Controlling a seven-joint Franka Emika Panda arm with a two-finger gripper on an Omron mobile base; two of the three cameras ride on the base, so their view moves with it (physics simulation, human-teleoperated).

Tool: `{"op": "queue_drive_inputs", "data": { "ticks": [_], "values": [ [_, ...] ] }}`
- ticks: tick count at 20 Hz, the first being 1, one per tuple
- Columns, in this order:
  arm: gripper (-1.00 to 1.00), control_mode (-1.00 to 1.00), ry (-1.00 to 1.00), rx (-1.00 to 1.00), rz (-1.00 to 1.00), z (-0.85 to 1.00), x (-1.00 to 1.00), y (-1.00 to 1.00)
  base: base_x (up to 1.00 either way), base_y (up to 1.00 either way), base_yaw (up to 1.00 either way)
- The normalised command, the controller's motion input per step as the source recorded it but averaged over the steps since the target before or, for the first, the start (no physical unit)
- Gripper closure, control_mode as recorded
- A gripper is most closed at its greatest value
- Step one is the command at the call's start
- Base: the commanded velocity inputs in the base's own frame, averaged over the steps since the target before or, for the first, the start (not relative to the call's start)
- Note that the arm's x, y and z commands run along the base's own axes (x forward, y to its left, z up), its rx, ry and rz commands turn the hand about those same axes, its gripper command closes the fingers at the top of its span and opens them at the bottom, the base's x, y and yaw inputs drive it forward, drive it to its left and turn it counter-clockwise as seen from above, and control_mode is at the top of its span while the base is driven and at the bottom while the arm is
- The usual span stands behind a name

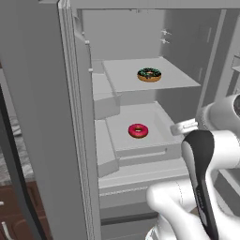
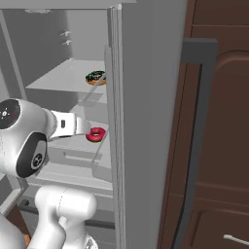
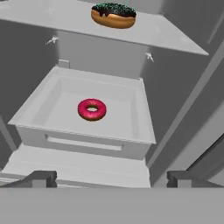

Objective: Take the donuts from the fridge and place them on the empty tray on the dining counter.

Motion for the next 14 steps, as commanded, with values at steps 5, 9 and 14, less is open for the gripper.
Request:
{"op": "queue_drive_inputs", "data": {
  "ticks": [5,9,14],
  "values": [
    [-1.00,-1.00,0.00,0.00,0.14,0.33,0.00,0.15,0.00,0.00,0.00],
    [-1.00,-1.00,0.00,0.00,0.16,0.47,0.03,0.42,0.00,0.00,0.00],
    [-1.00,-1.00,0.02,0.00,0.01,0.66,0.16,0.42,0.00,0.00,0.00]
  ]
}}
